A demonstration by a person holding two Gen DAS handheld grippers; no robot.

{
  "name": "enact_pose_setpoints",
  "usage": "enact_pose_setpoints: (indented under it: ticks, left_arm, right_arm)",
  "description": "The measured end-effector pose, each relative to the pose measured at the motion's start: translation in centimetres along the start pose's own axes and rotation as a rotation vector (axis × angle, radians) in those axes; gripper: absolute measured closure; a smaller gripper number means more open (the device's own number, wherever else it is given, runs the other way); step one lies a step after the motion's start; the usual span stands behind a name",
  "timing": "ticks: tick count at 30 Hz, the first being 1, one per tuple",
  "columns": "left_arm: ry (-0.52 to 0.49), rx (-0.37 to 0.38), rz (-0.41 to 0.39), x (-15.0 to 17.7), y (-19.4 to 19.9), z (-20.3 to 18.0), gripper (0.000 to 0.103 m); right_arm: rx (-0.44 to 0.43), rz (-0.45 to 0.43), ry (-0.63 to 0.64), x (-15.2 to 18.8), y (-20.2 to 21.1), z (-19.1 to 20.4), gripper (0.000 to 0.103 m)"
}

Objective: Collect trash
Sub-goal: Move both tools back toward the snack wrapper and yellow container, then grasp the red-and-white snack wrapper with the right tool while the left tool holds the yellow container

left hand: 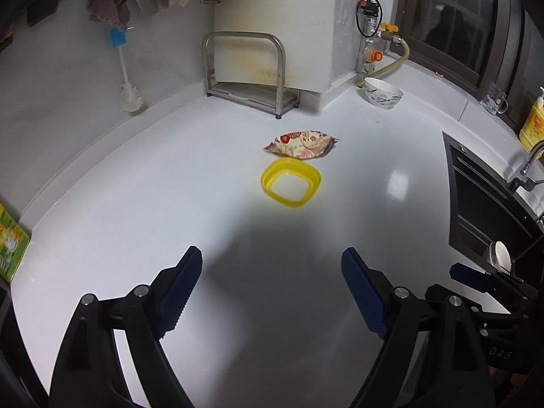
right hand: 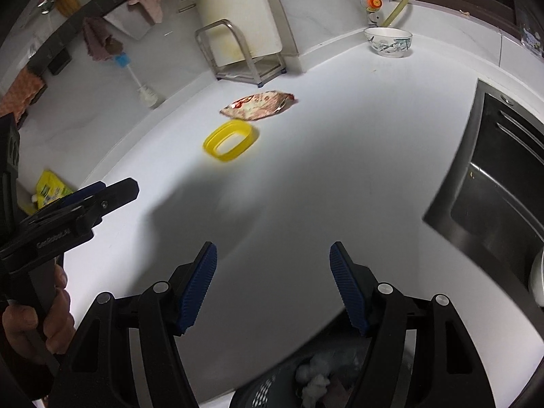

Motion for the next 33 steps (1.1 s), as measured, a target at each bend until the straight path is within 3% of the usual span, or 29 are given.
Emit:
enact_pose_setpoints:
  ticks: [10,25,27,29,33]
  left_arm:
    - [-0.01,0.04,0.045,-3.6,-8.2,-1.9,0.019]
    - [-0.028,0.032,0.076,-4.8,-14.4,-3.9,0.015]
    - [-0.02,0.032,0.078,-4.9,-14.7,-3.9,0.017]
    - [-0.017,0.036,0.083,-4.9,-14.9,-3.9,0.026]
    - [-0.039,0.024,0.075,-4.8,-14.9,-4.1,0.029]
  right_arm:
    - [0.025,-0.04,-0.068,-3.5,-2.1,-2.8,0.037]
    - [0.025,-0.087,-0.143,-5.4,-2.9,-5.8,0.037]
    - [0.023,-0.09,-0.147,-5.6,-3.0,-6.0,0.037]
    - [0.022,-0.093,-0.15,-5.7,-3.2,-6.1,0.037]
    - [0.021,-0.094,-0.15,-6.2,-3.7,-6.2,0.037]
Point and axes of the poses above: each gripper's, at about its wrist camera, not at the fingertips, and y roughly against the way its jaws point, z to its left, x to its underside, the point moved 4 cm from there along -y, roughly the way its jaws point, and after that the axes turned 6 degrees about -x, right-handed, at the moved point
